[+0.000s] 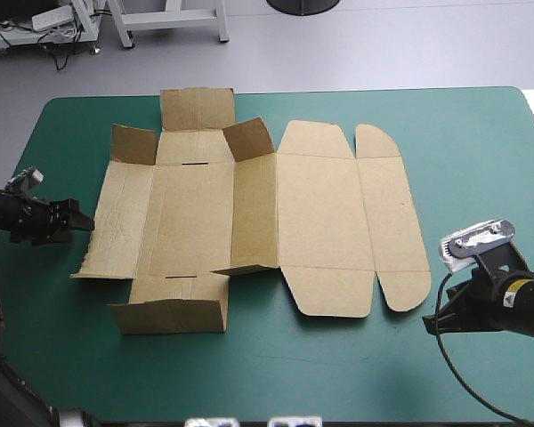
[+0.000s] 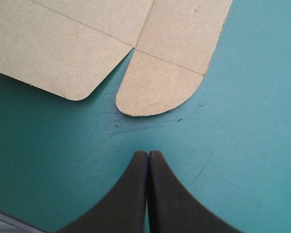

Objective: Fold the box

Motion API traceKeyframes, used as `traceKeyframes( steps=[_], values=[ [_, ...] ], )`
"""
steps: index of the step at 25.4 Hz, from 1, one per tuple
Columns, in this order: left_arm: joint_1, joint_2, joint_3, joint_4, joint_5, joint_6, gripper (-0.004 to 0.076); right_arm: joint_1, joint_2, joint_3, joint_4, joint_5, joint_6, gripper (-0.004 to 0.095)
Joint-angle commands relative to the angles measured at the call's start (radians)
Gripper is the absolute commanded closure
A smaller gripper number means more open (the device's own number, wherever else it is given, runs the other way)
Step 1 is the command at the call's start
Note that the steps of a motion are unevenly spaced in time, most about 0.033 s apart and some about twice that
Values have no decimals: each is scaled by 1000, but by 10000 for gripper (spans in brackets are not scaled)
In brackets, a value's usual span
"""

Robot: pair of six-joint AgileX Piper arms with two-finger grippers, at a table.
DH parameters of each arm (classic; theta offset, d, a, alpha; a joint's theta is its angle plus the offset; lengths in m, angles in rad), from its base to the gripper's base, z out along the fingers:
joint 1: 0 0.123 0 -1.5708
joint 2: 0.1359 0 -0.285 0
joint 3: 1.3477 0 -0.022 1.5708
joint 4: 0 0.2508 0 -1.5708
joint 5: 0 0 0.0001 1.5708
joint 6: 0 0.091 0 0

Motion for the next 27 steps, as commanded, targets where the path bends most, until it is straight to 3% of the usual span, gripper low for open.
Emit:
traceKeyframes(
  steps=[1,21,23,27],
  values=[
    [1,-15,-28,-97,94,21,268,1,1,-33,6,-26,-9,928],
    [-141,-2,133,-206,94,109,279,1,1,-33,14,-29,-2,928],
    [-165,-2,133,-203,94,109,332,1,1,-33,14,-31,-2,928],
    [-180,-2,133,-162,34,100,525,1,1,-33,30,-31,-2,928]
  ],
)
